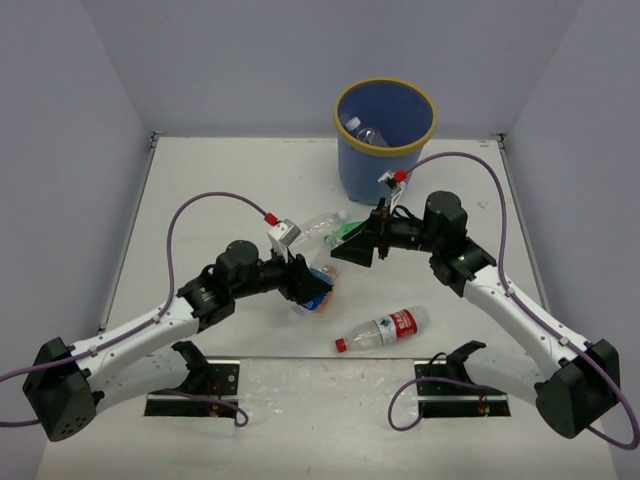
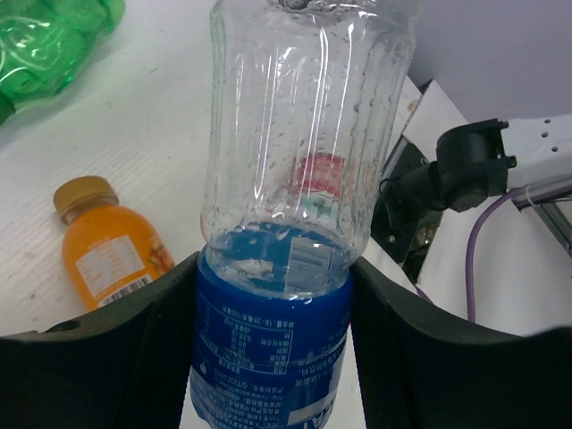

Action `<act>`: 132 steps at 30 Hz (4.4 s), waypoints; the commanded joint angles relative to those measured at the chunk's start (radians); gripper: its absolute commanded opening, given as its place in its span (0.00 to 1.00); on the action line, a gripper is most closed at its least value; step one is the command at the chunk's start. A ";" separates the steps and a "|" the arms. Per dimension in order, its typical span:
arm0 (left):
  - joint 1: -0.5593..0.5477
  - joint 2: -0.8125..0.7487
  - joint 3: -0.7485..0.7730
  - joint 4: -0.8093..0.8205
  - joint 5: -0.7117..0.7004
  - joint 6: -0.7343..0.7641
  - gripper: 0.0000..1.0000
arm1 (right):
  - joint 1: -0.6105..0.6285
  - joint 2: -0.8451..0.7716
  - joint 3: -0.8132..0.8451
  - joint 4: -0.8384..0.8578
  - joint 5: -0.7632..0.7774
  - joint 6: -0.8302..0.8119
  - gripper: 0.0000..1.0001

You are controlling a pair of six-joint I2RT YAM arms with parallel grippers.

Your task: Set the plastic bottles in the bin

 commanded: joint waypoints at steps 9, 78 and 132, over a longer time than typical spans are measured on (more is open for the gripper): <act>-0.016 0.032 0.135 0.189 0.098 0.112 0.00 | 0.004 0.020 0.047 -0.046 0.111 -0.064 0.99; -0.018 0.015 0.094 -0.084 -0.407 0.092 1.00 | -0.148 0.575 0.976 -0.141 1.207 -0.477 0.39; -0.043 0.405 0.141 -0.085 -0.303 0.071 0.27 | -0.149 -0.358 -0.076 -0.335 1.117 -0.034 0.99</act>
